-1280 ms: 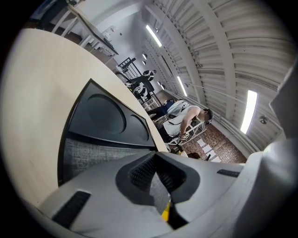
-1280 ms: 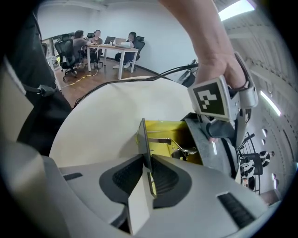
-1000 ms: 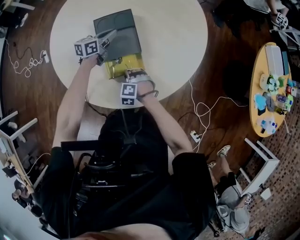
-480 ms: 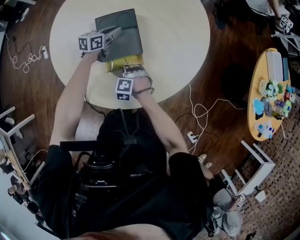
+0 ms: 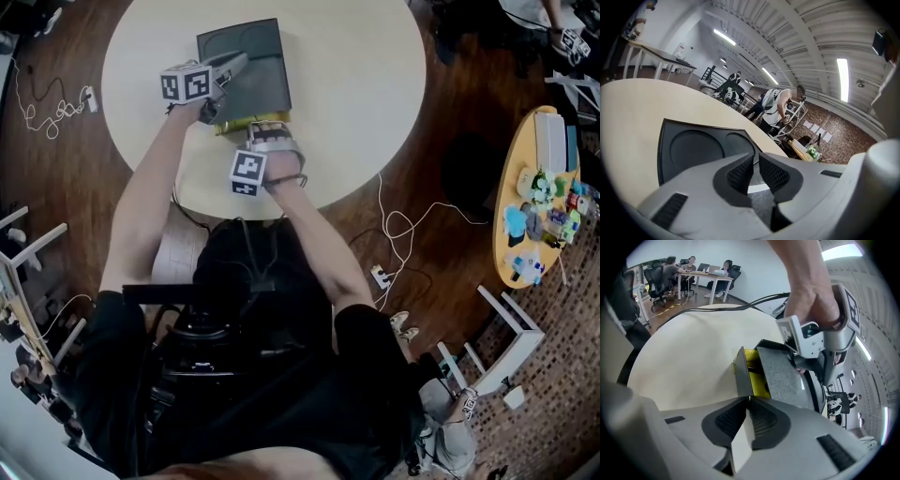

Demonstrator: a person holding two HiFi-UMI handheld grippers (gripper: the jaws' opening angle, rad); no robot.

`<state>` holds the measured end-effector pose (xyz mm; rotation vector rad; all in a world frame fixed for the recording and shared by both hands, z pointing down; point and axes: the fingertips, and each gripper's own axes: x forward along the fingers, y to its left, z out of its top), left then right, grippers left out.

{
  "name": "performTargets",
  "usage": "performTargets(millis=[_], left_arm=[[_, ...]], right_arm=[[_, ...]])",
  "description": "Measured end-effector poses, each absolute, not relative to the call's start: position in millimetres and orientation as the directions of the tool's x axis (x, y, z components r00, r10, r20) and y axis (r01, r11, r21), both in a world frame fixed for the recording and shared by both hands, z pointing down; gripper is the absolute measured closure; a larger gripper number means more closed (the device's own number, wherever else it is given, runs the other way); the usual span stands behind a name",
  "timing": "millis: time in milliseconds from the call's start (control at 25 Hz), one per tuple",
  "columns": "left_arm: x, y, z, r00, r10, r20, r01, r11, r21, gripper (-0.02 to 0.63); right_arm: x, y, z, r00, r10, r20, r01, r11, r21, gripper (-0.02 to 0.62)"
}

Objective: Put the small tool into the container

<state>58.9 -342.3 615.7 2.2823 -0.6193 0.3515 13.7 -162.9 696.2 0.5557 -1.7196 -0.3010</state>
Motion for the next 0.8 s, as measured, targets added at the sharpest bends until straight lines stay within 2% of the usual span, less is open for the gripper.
performTargets(millis=[560,680,800], left_arm=[[59,-343,617,0.835,-0.356,0.419,-0.547,-0.618,0.565,0.577],[59,-348,614,0.838,-0.363,0.407,-0.544,-0.615,0.571,0.575],[59,-349,611,0.840,-0.373,0.395,-0.542,-0.611,0.577,0.575]], right_arm=[[17,-179,697,-0.091,-0.556,0.826,-0.181,0.825,0.535,0.544],[20,-184,684,-0.102,-0.566,0.818,-0.231,0.814,0.534,0.537],[29,-184,666,-0.137,-0.565,0.814,-0.357,0.794,0.491,0.538]])
